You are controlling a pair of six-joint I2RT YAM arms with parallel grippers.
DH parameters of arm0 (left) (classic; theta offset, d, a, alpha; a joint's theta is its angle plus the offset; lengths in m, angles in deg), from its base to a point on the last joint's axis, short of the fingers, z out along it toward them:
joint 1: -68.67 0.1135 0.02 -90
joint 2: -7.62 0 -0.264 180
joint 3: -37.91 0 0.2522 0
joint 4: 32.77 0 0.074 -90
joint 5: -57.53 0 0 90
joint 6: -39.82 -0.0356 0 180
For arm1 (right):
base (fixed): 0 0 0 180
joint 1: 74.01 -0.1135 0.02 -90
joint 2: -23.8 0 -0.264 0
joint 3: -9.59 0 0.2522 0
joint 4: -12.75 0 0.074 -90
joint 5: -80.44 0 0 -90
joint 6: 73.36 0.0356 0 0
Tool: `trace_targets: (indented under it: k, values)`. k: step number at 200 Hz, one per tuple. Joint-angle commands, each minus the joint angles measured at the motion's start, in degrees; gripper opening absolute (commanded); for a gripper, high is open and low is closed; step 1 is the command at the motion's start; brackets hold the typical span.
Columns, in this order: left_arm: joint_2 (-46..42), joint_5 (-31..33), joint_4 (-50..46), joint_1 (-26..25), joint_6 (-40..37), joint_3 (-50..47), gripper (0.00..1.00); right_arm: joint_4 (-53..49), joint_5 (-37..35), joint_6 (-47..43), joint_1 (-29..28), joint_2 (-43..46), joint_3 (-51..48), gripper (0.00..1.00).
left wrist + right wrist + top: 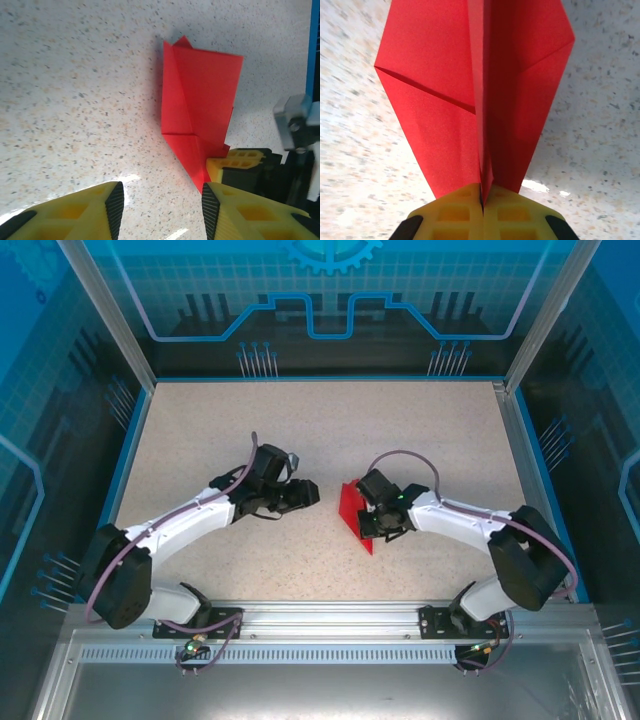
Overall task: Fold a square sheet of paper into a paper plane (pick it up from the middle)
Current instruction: Move a paper plane to the center of the table.
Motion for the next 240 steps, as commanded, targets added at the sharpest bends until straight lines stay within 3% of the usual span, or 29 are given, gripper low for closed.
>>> trace_targets:
  k: [1, 57, 113, 170, 240]
  values:
    - [-1.0, -0.6, -3.3, 1.2, -2.4, 1.1, 0.49, -5.0, -6.9, -3.8, -2.4, -3.4, 3.1, 0.02]
    - [-0.7, -1.4, -3.9, 1.7, -3.1, 0.5, 0.5, -4.6, -11.1, -5.7, -6.4, -9.7, 6.3, 0.06]
    - [2.2, -2.8, -5.5, 2.2, -5.5, 4.5, 0.5, -4.0, -14.1, -6.3, -7.2, -9.3, 5.9, 0.11]
    - [7.1, -5.3, -4.6, 2.2, -6.1, 7.7, 0.5, -1.4, -12.7, -6.5, -7.3, -7.0, 4.2, 0.15]
    - [14.6, -7.7, -8.4, 2.2, -9.9, 18.4, 0.5, 0.8, -14.0, -9.3, -8.6, -6.0, 3.1, 0.02]
